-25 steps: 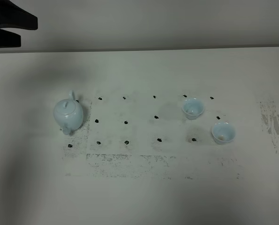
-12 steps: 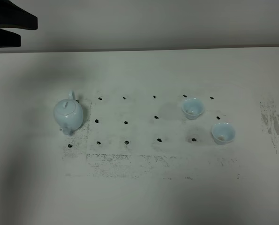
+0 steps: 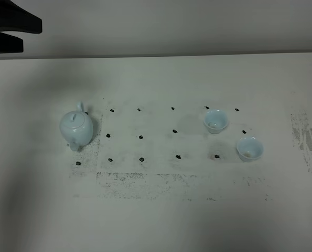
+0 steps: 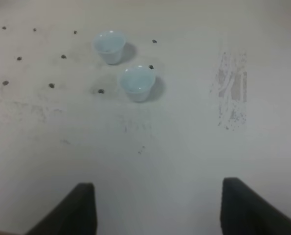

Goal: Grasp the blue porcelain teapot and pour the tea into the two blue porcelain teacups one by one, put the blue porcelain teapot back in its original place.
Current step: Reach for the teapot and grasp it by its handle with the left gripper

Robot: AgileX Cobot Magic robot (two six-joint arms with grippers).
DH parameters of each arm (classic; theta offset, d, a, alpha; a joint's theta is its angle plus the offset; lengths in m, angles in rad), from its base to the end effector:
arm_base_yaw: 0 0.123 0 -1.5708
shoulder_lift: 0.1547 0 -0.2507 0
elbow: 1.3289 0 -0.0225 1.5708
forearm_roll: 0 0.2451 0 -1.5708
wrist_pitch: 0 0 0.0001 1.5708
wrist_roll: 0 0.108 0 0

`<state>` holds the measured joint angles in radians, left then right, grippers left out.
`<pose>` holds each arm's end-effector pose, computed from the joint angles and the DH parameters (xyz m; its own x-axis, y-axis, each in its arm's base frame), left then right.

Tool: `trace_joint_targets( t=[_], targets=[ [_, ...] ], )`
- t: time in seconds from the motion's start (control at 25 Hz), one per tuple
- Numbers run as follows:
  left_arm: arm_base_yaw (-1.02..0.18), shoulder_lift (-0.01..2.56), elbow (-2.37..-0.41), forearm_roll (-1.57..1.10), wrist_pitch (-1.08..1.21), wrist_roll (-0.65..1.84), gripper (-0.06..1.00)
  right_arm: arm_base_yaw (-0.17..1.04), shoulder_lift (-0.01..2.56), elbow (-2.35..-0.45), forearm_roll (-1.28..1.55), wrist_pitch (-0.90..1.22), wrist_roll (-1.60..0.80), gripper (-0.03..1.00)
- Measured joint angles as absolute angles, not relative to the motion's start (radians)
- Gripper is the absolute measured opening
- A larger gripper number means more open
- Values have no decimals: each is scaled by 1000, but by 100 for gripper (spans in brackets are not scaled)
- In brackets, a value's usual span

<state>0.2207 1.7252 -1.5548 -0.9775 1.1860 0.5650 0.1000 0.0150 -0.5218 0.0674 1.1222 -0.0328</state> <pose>0.3675 -0.0026 0.3047 -0.8196 -0.1465 -0.5540 0.2950 0.7209 -0.6271 0.0357 0.0102 0.2668 -0.5002 -0.0537 -0.8643 -0.1536 0.9878 0.0275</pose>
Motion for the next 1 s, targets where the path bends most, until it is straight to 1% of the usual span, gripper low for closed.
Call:
trace_joint_targets(
  t=[0.36, 0.64, 0.8, 0.88, 1.0],
  targets=[
    [221, 1725, -1555, -977, 1186, 567, 70, 96, 15, -522, 76, 1119, -34, 53],
    [221, 1725, -1555, -977, 1186, 568, 70, -20, 15, -521, 108, 1119, -36, 52],
    [218, 1725, -1555, -977, 1184, 569, 70, -36, 15, -520, 115, 1119, -36, 52],
    [206, 1725, -1555, -955, 1167, 569, 70, -36, 15, -520, 115, 1119, -36, 52],
    [156, 1725, -1555, -864, 1128, 557, 70, -36, 15, -520, 116, 1119, -36, 52]
  ],
)
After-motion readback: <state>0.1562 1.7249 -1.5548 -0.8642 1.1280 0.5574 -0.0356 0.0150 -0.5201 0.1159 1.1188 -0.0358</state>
